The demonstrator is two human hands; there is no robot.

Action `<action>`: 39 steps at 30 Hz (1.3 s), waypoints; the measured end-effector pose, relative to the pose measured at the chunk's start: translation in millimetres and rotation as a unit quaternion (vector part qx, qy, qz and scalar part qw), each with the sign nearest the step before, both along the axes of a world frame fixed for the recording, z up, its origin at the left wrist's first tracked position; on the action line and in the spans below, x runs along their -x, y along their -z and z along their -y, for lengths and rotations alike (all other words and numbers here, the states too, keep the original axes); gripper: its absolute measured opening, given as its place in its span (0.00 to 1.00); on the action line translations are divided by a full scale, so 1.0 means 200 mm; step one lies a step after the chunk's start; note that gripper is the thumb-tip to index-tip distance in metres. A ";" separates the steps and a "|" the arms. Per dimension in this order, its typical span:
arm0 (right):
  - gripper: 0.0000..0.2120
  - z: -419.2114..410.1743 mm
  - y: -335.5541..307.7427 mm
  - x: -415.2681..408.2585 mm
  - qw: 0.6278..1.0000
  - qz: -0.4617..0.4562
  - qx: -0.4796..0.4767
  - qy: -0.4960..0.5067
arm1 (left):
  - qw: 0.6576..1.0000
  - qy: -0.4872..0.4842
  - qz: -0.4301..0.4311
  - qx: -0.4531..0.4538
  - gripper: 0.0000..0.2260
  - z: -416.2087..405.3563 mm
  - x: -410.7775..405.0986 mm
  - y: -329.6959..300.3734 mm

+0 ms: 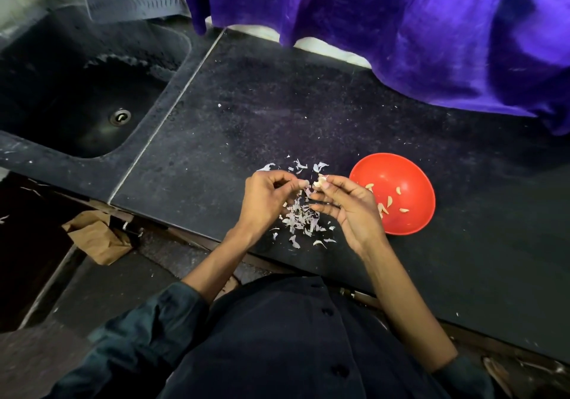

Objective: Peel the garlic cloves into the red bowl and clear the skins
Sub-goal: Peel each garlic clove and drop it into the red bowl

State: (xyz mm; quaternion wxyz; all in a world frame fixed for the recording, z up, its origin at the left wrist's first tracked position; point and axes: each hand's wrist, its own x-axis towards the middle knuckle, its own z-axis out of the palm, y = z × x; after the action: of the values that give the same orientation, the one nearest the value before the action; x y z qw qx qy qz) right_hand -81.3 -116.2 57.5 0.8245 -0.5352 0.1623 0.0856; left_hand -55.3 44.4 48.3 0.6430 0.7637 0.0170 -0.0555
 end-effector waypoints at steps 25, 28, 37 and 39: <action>0.07 0.03 0.02 -0.04 0.999 0.029 0.030 -0.005 | 0.992 0.078 -0.018 0.094 0.06 0.05 -0.05 -0.05; 0.08 0.03 0.02 -0.05 0.999 0.032 0.022 -0.006 | 0.994 0.078 -0.002 0.072 0.05 0.03 -0.06 -0.05; 0.08 0.02 0.02 -0.06 0.996 0.052 0.072 0.004 | 0.973 0.144 0.130 -0.125 0.07 0.02 -0.05 -0.07; 0.08 0.02 0.02 -0.06 0.995 0.051 0.082 0.012 | 0.963 0.144 0.165 -0.159 0.07 0.02 -0.05 -0.07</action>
State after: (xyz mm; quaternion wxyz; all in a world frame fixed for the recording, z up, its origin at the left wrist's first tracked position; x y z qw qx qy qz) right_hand -68.7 -120.2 53.8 0.7862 -0.6025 0.1330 0.0351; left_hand -45.1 41.3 62.3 0.4919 0.8492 -0.1910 -0.0178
